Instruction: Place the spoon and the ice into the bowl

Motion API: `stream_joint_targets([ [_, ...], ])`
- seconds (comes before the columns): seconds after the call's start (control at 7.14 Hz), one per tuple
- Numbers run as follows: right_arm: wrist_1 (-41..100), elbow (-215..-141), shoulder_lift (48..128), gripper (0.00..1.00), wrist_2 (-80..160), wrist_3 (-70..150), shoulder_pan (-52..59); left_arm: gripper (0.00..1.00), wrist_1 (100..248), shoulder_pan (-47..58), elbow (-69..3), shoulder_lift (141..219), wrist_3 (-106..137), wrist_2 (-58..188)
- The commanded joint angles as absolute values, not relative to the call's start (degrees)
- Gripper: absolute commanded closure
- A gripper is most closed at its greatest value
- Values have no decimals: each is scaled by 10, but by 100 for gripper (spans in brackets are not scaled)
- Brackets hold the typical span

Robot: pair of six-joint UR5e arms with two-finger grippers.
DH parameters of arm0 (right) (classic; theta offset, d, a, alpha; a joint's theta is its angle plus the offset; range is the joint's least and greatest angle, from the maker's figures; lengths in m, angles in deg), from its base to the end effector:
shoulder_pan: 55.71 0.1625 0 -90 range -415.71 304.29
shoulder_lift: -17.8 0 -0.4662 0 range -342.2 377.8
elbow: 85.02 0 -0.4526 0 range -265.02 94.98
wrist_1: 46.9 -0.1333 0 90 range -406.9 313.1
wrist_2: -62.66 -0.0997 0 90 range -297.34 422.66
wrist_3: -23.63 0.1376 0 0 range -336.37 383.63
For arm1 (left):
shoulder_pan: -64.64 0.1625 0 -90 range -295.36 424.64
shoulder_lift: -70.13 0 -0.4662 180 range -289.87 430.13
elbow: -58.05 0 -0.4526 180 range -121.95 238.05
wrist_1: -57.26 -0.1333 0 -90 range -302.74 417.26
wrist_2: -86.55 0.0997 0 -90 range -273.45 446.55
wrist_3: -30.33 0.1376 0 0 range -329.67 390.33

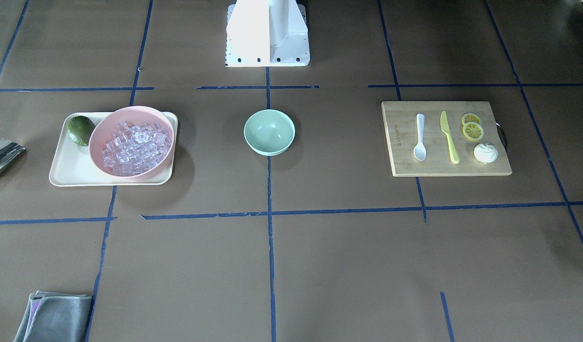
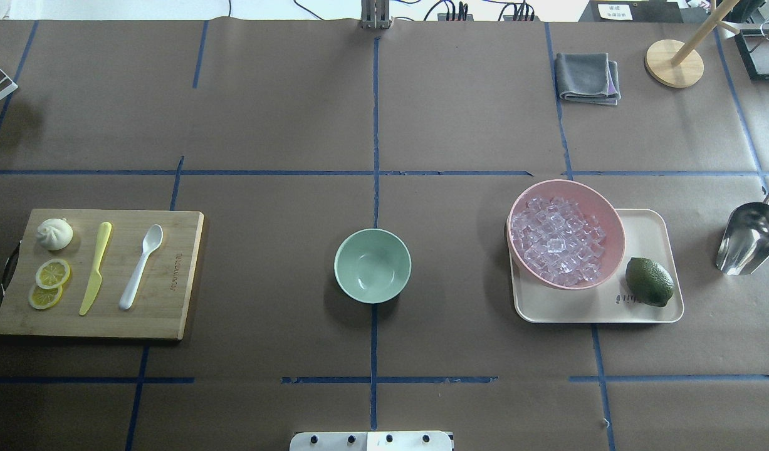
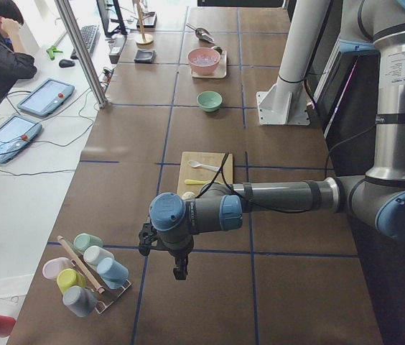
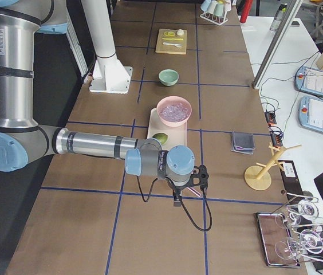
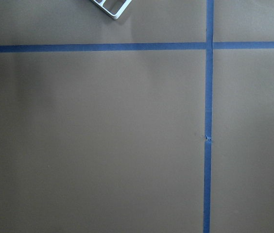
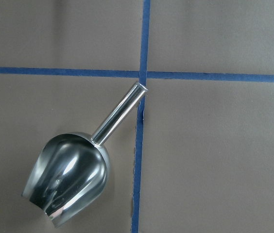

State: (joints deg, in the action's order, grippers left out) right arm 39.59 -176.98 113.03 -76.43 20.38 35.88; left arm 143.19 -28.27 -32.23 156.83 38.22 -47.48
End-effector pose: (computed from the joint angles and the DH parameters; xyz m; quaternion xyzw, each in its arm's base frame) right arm 0.0434 -0.5084 0.7423 0.0194 -0.4150 -0.0140 0.9095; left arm -0.0636 -0.5093 0.7623 -0.0219 0.3779 0.0170 0.9254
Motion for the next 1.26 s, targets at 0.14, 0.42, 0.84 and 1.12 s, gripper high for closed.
stream_joint_targets([
  [0.14, 394, -1767, 1133, 0, -764, 205, 359, 0, 1434, -283, -322, 1571, 384, -475],
  [0.42, 392, -1767, 1133, 0, -766, 206, 359, 0, 1434, -283, -320, 1580, 383, -475],
  [0.84, 392, -1774, 1132, 0, -769, 208, 359, 0, 1475, -281, -320, 1593, 380, -475],
  [1.12, 391, -1776, 1132, 0, -770, 208, 359, 0, 1478, -276, -321, 1597, 379, -475],
])
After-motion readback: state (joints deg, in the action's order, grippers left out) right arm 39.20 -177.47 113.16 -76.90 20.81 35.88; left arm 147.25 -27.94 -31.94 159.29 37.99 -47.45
